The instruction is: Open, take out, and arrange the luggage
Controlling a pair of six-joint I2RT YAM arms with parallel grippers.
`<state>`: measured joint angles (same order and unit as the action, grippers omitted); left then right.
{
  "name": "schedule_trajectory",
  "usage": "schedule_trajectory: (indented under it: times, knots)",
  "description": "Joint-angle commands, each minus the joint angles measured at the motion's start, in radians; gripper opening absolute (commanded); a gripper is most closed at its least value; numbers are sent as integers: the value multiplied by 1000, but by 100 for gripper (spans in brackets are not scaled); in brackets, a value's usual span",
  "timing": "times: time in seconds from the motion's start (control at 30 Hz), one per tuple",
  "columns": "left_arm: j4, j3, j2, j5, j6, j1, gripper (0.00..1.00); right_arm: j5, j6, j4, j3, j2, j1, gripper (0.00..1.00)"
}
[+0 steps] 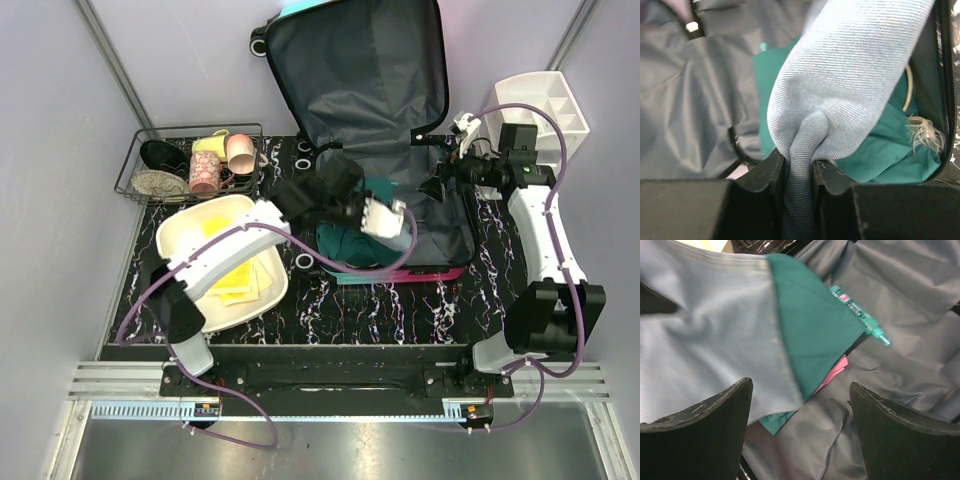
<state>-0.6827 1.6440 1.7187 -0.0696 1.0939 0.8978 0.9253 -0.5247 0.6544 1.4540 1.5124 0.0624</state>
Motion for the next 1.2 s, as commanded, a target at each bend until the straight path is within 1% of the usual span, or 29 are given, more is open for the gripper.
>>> schedule_trajectory:
  times: [0.0,0.03,0.07,0.1,0.17,0.2,0.27,0.3,0.33,0.37,0.4,0.43,0.47,0.5,0.53,0.6,0.63,0.7,0.73,0.8,0.83,0.87,0.9,0.93,0.97,1.03,1.1,1.13,1.17]
  knots:
    - [-342,353,-91,-50,-287,-54,0,-38,111,-182,3,-75,1,88]
    - [-391,406,-112,-55,-302,-56,0,-42,114,-188,-1,-80,1,89]
    - [-438,424,-128,-61,-327,-56,0,-45,115,-194,-3,-78,1,89]
    - [-522,433,-146,-81,-342,-56,0,-45,120,-196,-7,-77,1,89]
    - [-605,432,-208,-104,-411,-57,0,-39,130,-199,-9,-72,1,89]
    - [-682,424,-229,-140,-434,-56,0,-34,135,-200,-11,-69,1,89]
    - [-731,351,-315,-183,-498,-60,0,-26,146,-200,-12,-63,1,90]
    - [-756,311,-352,-228,-515,-62,0,-23,147,-200,-17,-60,1,91]
    - [-758,225,-426,-245,-535,-63,0,-23,150,-202,-20,-61,1,91]
    - [-762,186,-461,-265,-557,-75,0,-22,153,-199,-21,-60,1,91]
    - [-796,154,-488,-335,-565,-97,0,-17,155,-196,-26,-58,1,91]
    - [-816,98,-533,-361,-562,-165,0,-14,155,-191,-30,-61,1,92]
    - [-831,68,-554,-386,-546,-206,0,-11,154,-184,-33,-63,1,92]
    - [-862,39,-576,-450,-534,-244,0,-6,153,-180,-43,-64,1,93]
    - [-864,-40,-620,-461,-540,-282,0,-5,150,-176,-47,-67,1,94]
    - [-861,-128,-659,-478,-543,-293,0,-5,146,-162,-61,-70,1,94]
    - [-859,-203,-675,-480,-539,-312,0,-6,140,-160,-66,-72,1,95]
    - [-838,-262,-677,-466,-520,-355,0,-5,140,-145,-72,-72,1,95]
    - [-836,-301,-662,-466,-503,-420,0,-5,137,-141,-73,-72,1,95]
    - [-834,-328,-630,-448,-434,-492,0,-3,132,-121,-75,-72,1,96]
    - [-836,-345,-584,-441,-411,-575,0,-3,124,-115,-73,-75,1,96]
    - [-856,-345,-556,-446,-337,-624,0,-6,120,-102,-75,-77,1,96]
    - [-857,-340,-529,-455,-310,-676,0,-11,114,-95,-75,-80,1,96]
    - [-857,-322,-472,-461,-284,-768,0,-11,103,-88,-76,-84,1,96]
    - [-861,-308,-443,-466,-234,-804,0,-16,97,-76,-76,-87,1,96]
    - [-842,-273,-369,-455,-194,-876,0,-20,83,-65,-83,-98,1,96]
    - [-787,-250,-326,-421,-171,-896,0,-31,75,-53,-90,-109,1,96]
    - [-773,-228,-276,-415,-164,-940,0,-34,65,-49,-92,-112,1,97]
    - [-752,-216,-248,-411,-151,-954,0,-42,58,-35,-93,-115,1,97]
